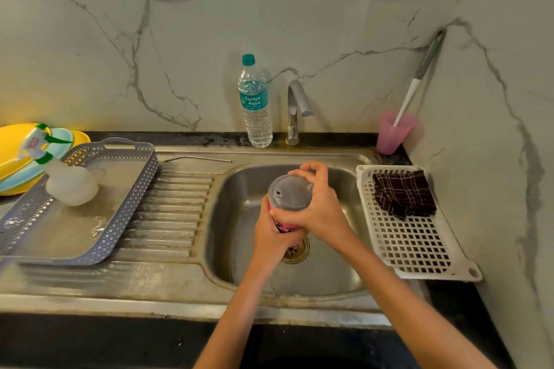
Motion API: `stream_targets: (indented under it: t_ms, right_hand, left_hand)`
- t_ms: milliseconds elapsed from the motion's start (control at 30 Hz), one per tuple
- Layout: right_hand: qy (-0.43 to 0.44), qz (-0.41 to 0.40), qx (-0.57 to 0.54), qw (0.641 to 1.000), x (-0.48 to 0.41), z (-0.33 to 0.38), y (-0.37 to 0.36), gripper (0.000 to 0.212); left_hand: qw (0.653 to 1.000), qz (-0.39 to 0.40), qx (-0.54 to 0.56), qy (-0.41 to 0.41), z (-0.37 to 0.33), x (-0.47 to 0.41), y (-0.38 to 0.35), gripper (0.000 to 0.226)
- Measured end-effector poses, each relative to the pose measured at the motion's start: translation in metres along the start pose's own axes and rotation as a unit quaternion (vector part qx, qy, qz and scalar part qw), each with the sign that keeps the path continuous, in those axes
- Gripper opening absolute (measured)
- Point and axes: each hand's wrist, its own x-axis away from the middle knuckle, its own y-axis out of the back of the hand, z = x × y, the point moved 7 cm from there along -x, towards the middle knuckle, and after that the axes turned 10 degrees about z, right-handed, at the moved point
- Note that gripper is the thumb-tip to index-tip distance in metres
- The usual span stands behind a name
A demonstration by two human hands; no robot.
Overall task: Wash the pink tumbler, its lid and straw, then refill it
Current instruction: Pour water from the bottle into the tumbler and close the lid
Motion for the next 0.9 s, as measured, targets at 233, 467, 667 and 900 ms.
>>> stream_targets:
  t_ms: [233, 467, 667, 900]
  right_hand:
    - [0.013, 0.179, -0.066, 0.982, -0.011, -0.003, 0.009, 0.109]
    - [0.015, 0.135, -0.069, 0.988, -0.011, -0.006, 0.002, 0.094]
    - [0.009, 0.049, -0.042, 0.998, -0.01, -0.008, 0.0, 0.081]
    - [-0.006, -0.114, -0.06, 0.992, 0.001, -0.006, -0.011, 0.083]
  left_hand:
    - [0.998, 0.052, 0.024, 0.011, 0.0, 0.0, 0.006, 0.088]
    - [0.998, 0.058, 0.024, 0.011, -0.001, -0.001, 0.006, 0.088]
    - [1.0, -0.009, 0.017, 0.01, -0.006, 0.001, 0.006, 0.084]
    - [0.997, -0.074, -0.002, 0.0, -0.019, 0.003, 0.003, 0.081]
